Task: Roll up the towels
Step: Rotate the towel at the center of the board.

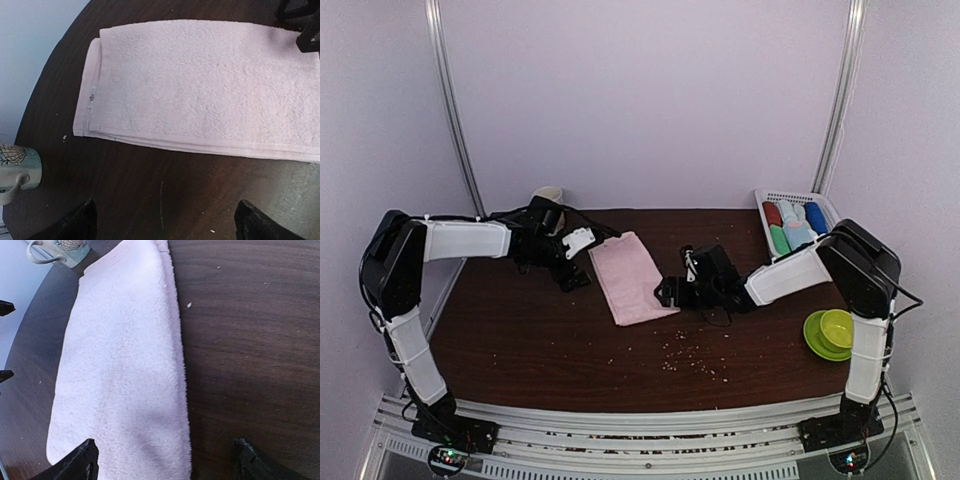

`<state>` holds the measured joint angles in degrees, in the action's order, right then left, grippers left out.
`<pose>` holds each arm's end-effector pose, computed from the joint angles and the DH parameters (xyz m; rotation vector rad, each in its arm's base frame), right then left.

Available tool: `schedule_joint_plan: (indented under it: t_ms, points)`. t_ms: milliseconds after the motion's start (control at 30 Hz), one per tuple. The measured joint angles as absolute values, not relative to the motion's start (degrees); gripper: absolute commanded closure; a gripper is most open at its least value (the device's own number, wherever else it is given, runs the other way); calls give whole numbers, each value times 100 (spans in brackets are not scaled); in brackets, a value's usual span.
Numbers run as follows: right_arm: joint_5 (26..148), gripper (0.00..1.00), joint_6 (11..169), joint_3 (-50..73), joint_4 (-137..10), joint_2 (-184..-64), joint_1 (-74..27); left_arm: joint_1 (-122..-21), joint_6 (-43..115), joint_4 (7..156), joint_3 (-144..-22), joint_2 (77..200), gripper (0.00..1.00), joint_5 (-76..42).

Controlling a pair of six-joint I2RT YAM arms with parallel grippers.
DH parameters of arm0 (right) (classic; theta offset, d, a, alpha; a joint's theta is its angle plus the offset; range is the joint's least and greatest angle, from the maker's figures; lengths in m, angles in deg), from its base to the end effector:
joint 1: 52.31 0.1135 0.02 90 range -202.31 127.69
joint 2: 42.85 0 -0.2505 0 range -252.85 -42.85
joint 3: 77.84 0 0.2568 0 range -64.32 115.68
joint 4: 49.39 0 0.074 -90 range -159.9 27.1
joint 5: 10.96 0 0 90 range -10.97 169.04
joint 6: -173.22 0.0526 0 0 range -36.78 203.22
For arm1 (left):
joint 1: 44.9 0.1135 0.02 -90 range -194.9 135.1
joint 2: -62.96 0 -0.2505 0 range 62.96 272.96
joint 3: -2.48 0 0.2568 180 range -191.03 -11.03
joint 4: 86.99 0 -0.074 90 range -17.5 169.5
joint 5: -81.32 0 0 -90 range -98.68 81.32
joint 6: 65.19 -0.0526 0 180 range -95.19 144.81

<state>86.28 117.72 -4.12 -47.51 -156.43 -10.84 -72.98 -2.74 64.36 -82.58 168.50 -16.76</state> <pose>0.3079 0.2810 0.1008 -0.2170 2.3602 0.8296 0.3584 -0.1996 0.1697 1.1873 2.1138 -0.1754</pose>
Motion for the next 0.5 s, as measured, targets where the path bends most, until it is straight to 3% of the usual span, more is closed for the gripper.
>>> schedule_joint_plan:
  t_ms: [267,500]
  points:
    - [8978,12,11932,-689,-4237,-15614,-557,-7298,-720,6592,-7226,15862,2,-2427]
    - [8781,6,11991,-866,-4519,-15330,151,-7324,-1636,6935,-6101,14975,2,-3057]
